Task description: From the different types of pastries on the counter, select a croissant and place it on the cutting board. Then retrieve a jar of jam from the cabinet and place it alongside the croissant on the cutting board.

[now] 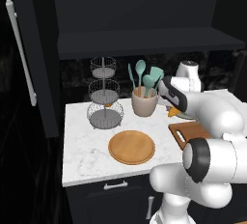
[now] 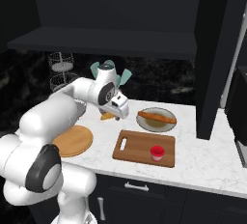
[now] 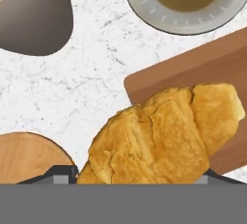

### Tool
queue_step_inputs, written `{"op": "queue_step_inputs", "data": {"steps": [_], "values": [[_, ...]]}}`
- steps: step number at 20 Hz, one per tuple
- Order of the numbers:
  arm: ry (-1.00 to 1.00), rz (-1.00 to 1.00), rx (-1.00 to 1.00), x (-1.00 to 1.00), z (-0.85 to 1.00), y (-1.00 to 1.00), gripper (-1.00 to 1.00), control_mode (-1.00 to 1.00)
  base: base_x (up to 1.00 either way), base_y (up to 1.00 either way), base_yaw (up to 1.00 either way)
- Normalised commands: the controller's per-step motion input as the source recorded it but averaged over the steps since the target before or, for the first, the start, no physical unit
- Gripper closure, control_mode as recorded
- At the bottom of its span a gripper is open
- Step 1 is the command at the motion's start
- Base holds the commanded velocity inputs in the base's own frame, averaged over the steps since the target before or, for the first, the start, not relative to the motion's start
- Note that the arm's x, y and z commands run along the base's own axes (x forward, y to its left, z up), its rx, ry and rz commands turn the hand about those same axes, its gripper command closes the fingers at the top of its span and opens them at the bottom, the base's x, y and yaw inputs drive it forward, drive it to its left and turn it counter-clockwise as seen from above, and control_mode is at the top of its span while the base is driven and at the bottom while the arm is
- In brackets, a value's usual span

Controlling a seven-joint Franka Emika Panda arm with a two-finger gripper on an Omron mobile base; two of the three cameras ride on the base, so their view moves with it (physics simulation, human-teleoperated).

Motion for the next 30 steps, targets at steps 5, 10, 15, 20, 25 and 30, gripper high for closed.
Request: {"op": "queue_step_inputs", "data": {"steps": [5, 10, 15, 20, 25, 30], "values": [[0.0, 0.01, 0.06, 0.0, -0.03, -0.46, 1.0, -1.0, 0.0, 0.0, 0.0], [0.0, 0.0, 0.0, -0.31, -0.39, -0.72, 1.0, -1.0, 0.0, 0.0, 0.0], [0.0, 0.0, -0.02, -0.37, -0.48, -0.39, 1.0, -1.0, 0.0, 0.0, 0.0], [0.01, 0.0, -0.03, 0.03, -0.12, 0.19, 1.0, -1.0, 0.0, 0.0, 0.0], [0.05, -0.01, -0.11, 0.1, -0.39, 0.25, 1.0, -1.0, 0.0, 0.0, 0.0], [0.03, 0.0, -0.01, 0.17, -0.37, -0.21, 1.0, -1.0, 0.0, 0.0, 0.0]]}}
